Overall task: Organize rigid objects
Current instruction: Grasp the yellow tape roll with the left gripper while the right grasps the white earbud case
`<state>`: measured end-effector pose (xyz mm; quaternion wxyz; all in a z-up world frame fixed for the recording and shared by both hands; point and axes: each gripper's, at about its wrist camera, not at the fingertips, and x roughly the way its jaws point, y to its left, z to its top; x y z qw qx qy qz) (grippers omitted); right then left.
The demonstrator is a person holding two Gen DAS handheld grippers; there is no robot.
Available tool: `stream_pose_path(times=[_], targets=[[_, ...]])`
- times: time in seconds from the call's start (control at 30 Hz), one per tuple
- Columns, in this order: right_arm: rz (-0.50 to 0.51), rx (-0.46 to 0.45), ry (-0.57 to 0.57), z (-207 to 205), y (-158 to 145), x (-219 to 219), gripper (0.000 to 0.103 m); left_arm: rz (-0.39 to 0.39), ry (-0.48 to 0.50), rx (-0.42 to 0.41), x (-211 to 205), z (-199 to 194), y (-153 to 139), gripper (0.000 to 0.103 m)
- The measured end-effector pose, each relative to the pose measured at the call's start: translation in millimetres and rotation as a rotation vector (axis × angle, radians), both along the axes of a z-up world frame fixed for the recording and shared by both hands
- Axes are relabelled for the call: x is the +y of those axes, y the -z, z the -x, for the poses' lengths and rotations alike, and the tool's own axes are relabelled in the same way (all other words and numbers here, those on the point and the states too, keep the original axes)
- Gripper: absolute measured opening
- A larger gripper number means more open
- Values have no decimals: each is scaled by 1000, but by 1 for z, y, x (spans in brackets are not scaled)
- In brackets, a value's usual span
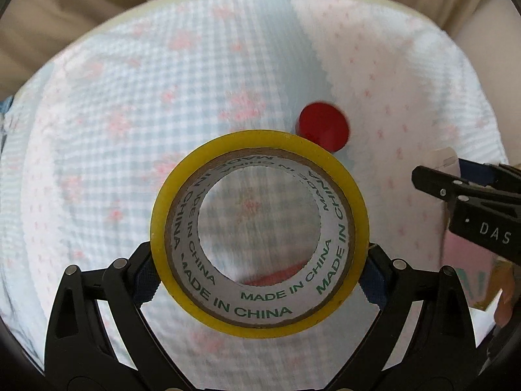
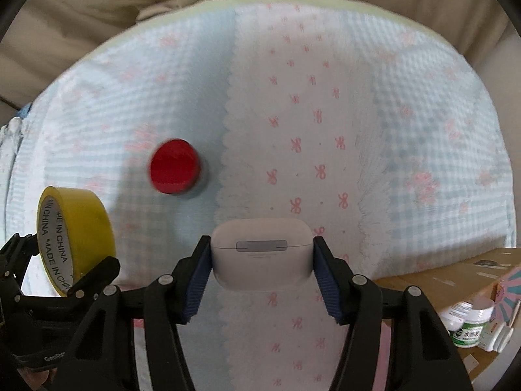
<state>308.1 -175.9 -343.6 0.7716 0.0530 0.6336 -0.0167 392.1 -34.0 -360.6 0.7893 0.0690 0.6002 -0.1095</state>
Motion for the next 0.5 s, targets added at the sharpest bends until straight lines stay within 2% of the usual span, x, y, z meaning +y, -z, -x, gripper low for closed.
stream_pose_path(times=[0.2,0.47,0.5], targets=[[-10,-74,-10,21,-56,8,56,37,-3,-72,7,31,-56,96],[6,-141,-14,82,-132,11,56,95,28,-151,11,96,-134,96],[6,-146,-15,90,-142,11,56,104,30,-154,14,104,-136,96]])
